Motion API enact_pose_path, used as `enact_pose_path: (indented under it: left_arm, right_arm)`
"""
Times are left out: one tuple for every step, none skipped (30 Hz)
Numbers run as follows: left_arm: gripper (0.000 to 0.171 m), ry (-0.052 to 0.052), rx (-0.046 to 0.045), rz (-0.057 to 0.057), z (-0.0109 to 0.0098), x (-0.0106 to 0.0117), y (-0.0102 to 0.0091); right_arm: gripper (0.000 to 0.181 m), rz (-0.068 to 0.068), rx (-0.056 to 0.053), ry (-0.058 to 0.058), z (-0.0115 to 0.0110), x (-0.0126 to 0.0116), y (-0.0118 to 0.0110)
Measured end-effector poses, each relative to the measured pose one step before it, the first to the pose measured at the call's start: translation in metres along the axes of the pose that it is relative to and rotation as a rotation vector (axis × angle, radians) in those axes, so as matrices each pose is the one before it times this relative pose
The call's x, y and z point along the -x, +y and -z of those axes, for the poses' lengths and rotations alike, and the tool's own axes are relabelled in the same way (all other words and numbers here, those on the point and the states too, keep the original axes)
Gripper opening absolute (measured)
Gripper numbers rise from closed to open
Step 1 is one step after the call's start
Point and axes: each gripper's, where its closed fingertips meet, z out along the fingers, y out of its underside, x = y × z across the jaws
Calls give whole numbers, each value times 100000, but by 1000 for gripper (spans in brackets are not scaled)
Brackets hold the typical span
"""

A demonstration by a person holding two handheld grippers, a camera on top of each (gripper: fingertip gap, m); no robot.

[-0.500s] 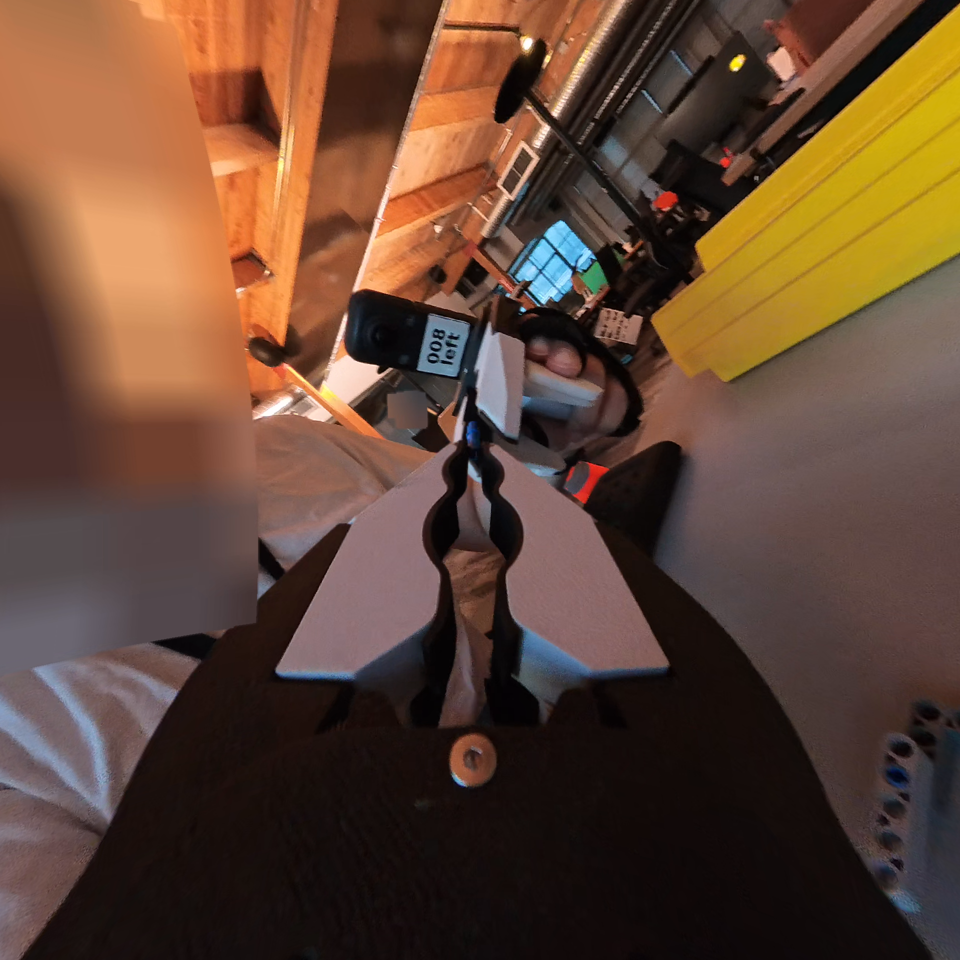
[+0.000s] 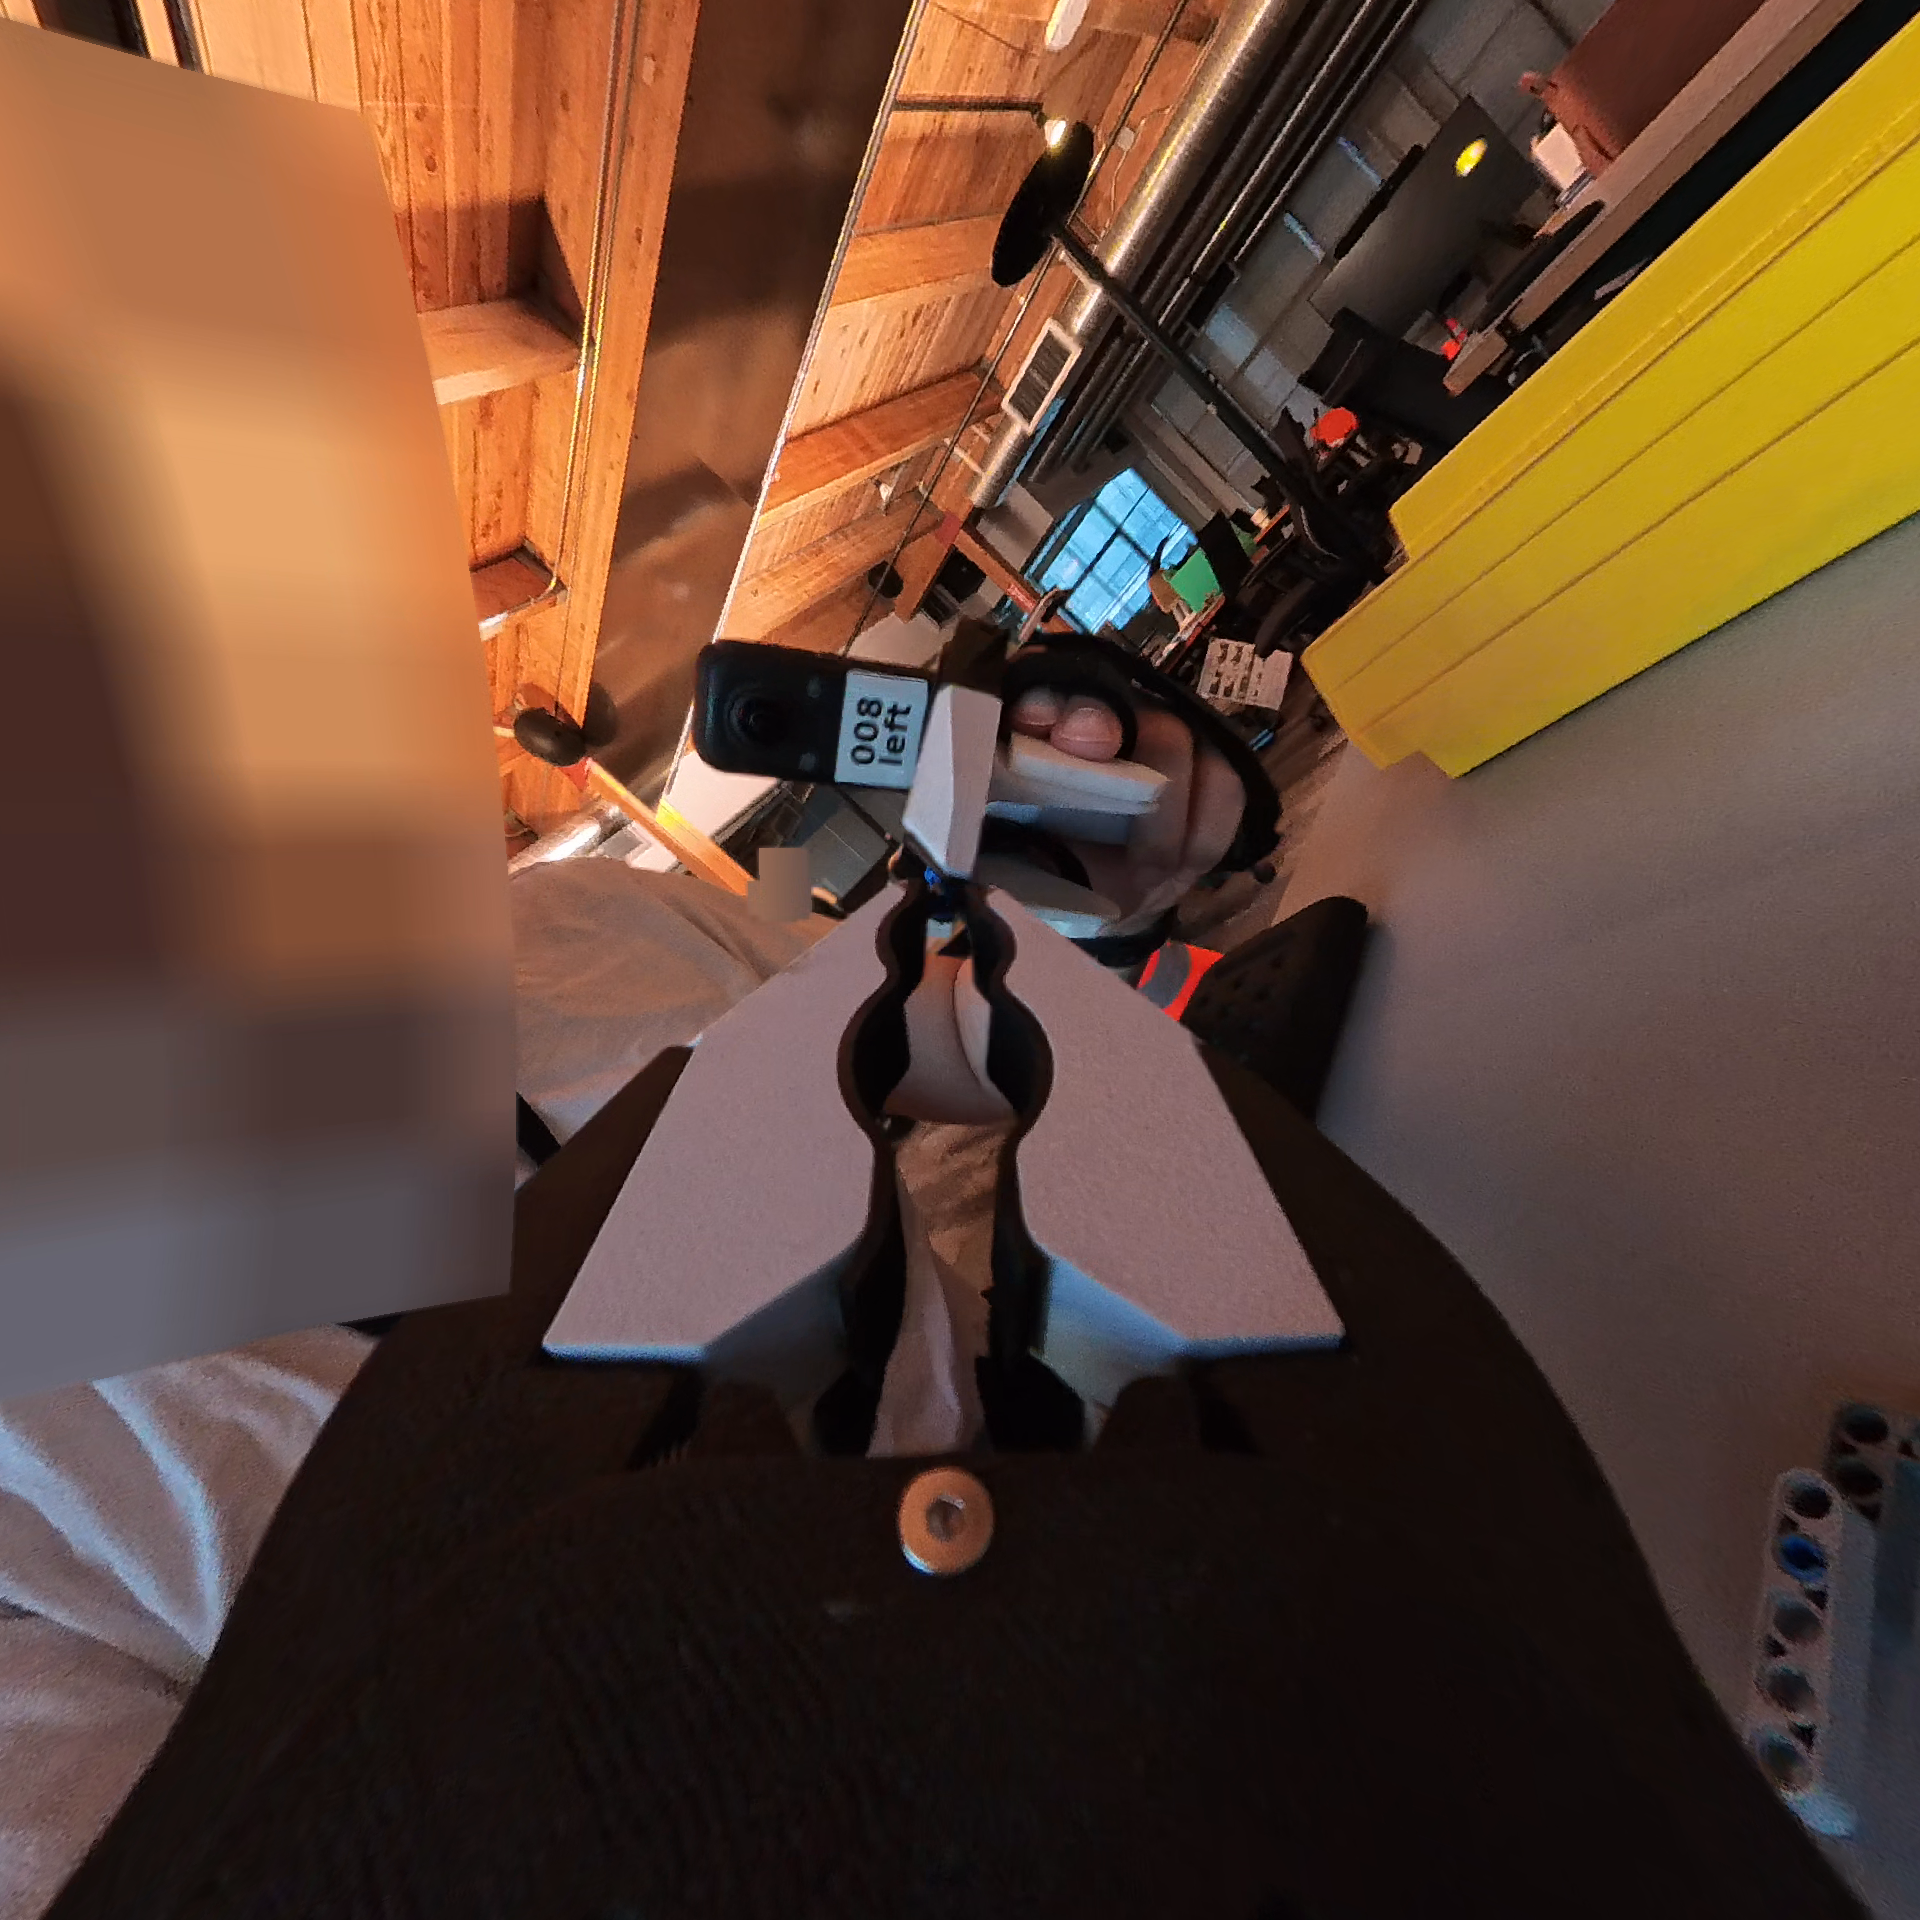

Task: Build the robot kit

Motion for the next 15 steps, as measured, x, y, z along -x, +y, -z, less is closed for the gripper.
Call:
enact_pose_path:
  left_arm:
    - [2, -1327, -790, -787, 96, 181, -144]
    - [2, -501, -552, -532, 109, 81, -128]
    - [2, -348, 121, 247, 77, 112, -66]
    - [2, 204, 376, 327, 50, 42, 5]
    - [2, 2, 188, -135, 42, 39, 13]
    - [2, 6, 111, -532, 22, 17, 18]
    - [3, -166, 358, -560, 3, 16, 54]
    - [3, 31, 350, -493, -15, -16, 39]
    - [3, 352, -320, -335, -12, -78, -74]
    - [3, 99, -913, -124, -7, -55, -173]
    - [2, -3, -652, -73, -14, -27, -142]
    - [2, 458, -136, 35, -31, -66, -57]
    - [2, 32, -165, 50, -14, -22, -43]
    - [2, 83, -701, -32, -13, -33, -96]
    - [2, 669, -285, 220, -28, -103, -14]
  right_arm:
    - [6, -863, -2138, 1220, 163, -256, -355]
    - [7, -382, -1697, 749, 262, -161, -305]
    - [8, 350, -195, 135, 244, 1, -81]
    - [8, 554, 48, -728, 164, 202, -48]
    - [8, -4, -48, -668, 63, 200, -57]
    - [9, -282, 531, -651, -45, 159, 59]
    - [9, -404, 773, -193, -115, 56, 144]
    - [9, -224, 702, -80, -142, 2, 146]
    - [9, -8, -1, 92, -148, -72, 32]
    - [10, -424, -239, 592, -123, -196, -8]
    - [9, -607, 619, -721, -107, 7, 122]
    - [8, -852, 787, -1579, -91, 166, 139]
    - [6, -310, 326, -1172, -47, 149, 52]
    - [6, 284, -804, -650, 3, 113, -125]
    - [6, 125, -503, -847, 0, 157, -80]
